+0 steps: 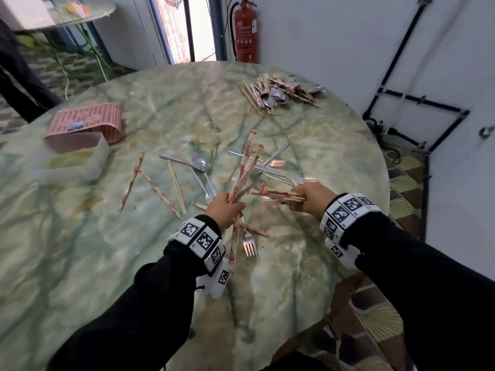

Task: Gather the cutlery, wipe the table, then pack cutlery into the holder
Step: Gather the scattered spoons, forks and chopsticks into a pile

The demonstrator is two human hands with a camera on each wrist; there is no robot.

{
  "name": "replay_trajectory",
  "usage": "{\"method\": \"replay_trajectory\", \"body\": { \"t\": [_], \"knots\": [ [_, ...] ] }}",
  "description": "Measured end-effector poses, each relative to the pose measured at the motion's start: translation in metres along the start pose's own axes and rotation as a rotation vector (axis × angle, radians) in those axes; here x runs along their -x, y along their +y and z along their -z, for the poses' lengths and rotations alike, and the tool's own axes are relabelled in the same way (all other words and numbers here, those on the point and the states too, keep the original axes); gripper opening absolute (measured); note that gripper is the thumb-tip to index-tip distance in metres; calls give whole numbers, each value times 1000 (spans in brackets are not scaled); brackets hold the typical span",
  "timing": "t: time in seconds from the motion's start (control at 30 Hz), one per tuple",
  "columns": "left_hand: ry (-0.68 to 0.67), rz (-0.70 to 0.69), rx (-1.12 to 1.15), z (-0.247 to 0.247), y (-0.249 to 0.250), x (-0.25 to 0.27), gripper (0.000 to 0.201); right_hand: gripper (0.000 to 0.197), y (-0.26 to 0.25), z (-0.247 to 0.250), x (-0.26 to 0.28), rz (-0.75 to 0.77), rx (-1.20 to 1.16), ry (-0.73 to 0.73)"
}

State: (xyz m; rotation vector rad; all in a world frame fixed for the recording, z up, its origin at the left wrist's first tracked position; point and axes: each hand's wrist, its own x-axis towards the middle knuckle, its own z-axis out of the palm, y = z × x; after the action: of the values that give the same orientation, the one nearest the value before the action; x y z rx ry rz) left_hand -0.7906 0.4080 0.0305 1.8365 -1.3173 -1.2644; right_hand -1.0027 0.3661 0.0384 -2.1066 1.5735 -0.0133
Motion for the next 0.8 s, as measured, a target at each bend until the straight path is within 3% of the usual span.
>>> {"method": "replay_trajectory", "body": {
  "t": [0.23, 0.47, 0.53, 0.8],
  "knots": [
    [-10, -26, 39, -1, 15, -5, 9, 20, 4, 13, -8, 41, 33, -56],
    [57, 1, 124, -27, 36, -11, 9, 6, 32, 38, -25, 133, 42, -103],
    [92, 10, 148, -42, 44, -17, 11, 18, 48, 45, -31, 165, 75, -103],
    [228, 95, 482, -113, 100, -30, 16, 34, 110, 84, -62, 209, 215, -177]
  ]
}}
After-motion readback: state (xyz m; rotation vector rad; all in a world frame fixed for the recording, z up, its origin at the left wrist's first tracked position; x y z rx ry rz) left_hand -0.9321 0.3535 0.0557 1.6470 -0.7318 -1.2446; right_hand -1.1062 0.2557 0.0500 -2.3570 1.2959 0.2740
